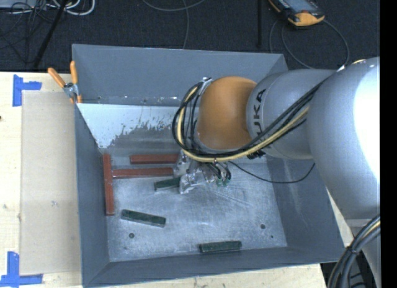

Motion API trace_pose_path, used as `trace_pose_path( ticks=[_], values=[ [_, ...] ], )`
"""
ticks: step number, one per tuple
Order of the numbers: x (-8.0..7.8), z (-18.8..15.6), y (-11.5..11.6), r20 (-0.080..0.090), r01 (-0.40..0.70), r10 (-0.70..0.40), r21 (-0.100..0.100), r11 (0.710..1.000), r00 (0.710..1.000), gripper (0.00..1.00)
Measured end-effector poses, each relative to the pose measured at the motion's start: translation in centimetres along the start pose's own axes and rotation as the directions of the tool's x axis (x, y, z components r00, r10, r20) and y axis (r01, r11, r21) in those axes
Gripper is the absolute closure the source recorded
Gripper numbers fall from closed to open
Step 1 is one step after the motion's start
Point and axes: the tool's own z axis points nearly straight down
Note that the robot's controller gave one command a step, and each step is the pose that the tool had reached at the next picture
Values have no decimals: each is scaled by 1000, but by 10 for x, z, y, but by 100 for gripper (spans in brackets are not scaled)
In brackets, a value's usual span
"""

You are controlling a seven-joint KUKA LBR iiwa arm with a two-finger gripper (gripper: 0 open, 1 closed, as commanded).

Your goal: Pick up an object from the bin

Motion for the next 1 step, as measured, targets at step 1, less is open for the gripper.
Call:
trace_pose_path(
  ticks=[1],
  values=[
    [0, 0, 0, 0, 0, 0, 0, 1000, 1000, 100]
  ],
)
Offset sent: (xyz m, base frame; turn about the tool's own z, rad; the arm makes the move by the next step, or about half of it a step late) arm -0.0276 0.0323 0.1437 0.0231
